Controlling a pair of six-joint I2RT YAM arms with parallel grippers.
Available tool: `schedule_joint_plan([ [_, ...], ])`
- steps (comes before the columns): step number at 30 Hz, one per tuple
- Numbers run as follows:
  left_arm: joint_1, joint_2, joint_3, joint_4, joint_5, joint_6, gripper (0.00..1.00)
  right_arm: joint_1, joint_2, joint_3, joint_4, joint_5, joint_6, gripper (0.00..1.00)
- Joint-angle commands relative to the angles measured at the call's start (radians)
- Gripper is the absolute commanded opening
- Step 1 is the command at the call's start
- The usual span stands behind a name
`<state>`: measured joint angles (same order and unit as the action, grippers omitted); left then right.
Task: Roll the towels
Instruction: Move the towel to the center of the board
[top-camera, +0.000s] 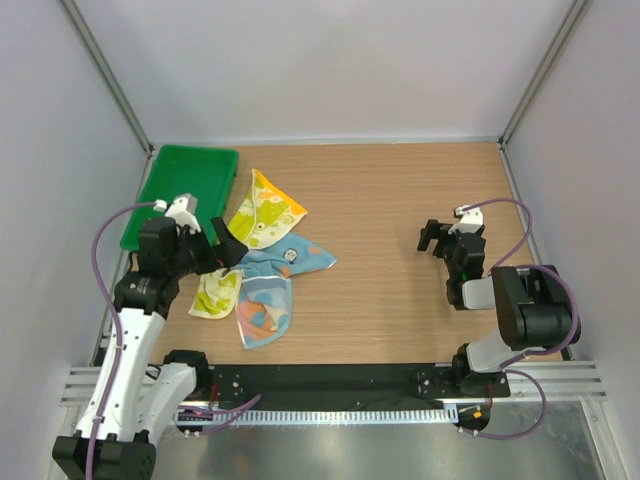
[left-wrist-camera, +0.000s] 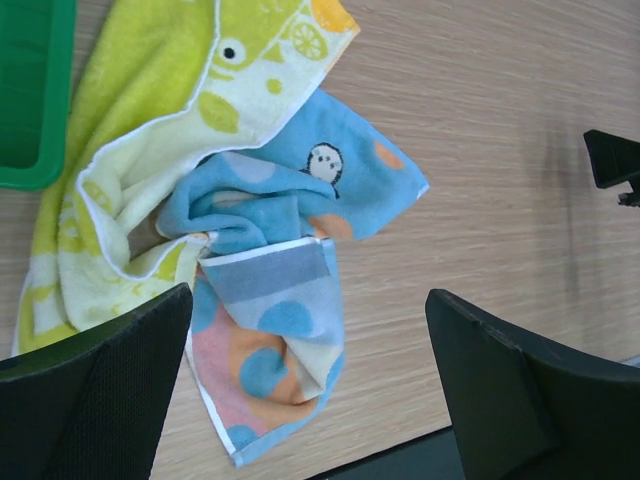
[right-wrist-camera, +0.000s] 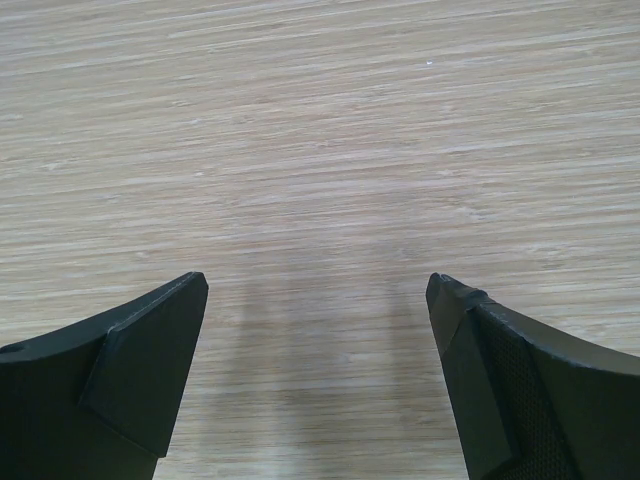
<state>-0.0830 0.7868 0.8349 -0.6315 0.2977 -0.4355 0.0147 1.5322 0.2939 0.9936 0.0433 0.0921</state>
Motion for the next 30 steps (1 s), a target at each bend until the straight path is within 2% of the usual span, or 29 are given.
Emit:
schedule_joint_plan([
  [1, 0.0, -0.032, 0.04, -0.037, -0.084, -0.005, 1.0, -0.002, 0.003, -0.001, 0.051, 0.023, -0.012, 1.0],
  [4, 0.0, -0.072, 0.012, -0.002, -0.011, 0.0, 1.0, -0.002, 0.003, -0.001, 0.053, 0.023, -0.012, 1.0],
  [6, 0.002, -0.095, 0.003, 0.012, -0.029, -0.012, 1.0, -0.002, 0.003, -0.001, 0.051, 0.023, -0.014, 1.0],
  [13, 0.002, -0.147, -0.016, -0.026, -0.178, -0.098, 1.0, -0.002, 0.003, -0.001, 0.051, 0.021, -0.012, 1.0],
  [15, 0.002, -0.152, -0.042, -0.03, -0.264, -0.132, 1.0, -0.002, 0.003, -0.001, 0.053, 0.023, -0.011, 1.0],
  [18, 0.002, -0.164, -0.059, 0.009, -0.195, -0.129, 1.0, -0.001, 0.005, 0.002, 0.048, 0.024, -0.011, 1.0],
  [23, -0.009, -0.204, -0.094, 0.059, -0.184, -0.169, 1.0, 0.001, -0.01, -0.002, 0.047, 0.079, 0.001, 1.0],
  [24, -0.011, -0.207, -0.103, 0.064, -0.177, -0.169, 1.0, 0.004, -0.058, -0.006, 0.022, 0.142, 0.017, 1.0],
  [26, -0.015, -0.202, -0.105, 0.065, -0.177, -0.161, 1.0, 0.007, -0.145, 0.005, -0.068, 0.156, 0.02, 1.0],
  [27, -0.015, -0.195, -0.103, 0.065, -0.158, -0.158, 1.0, 0.011, -0.243, 0.028, -0.243, 0.159, 0.037, 1.0],
  [29, -0.015, -0.186, -0.1, 0.059, -0.137, -0.143, 1.0, 0.022, -0.338, 0.137, -0.451, 0.15, 0.07, 1.0],
  [30, -0.015, -0.182, -0.096, 0.055, -0.126, -0.138, 1.0, 0.031, -0.404, 0.212, -0.619, 0.123, 0.083, 1.0],
])
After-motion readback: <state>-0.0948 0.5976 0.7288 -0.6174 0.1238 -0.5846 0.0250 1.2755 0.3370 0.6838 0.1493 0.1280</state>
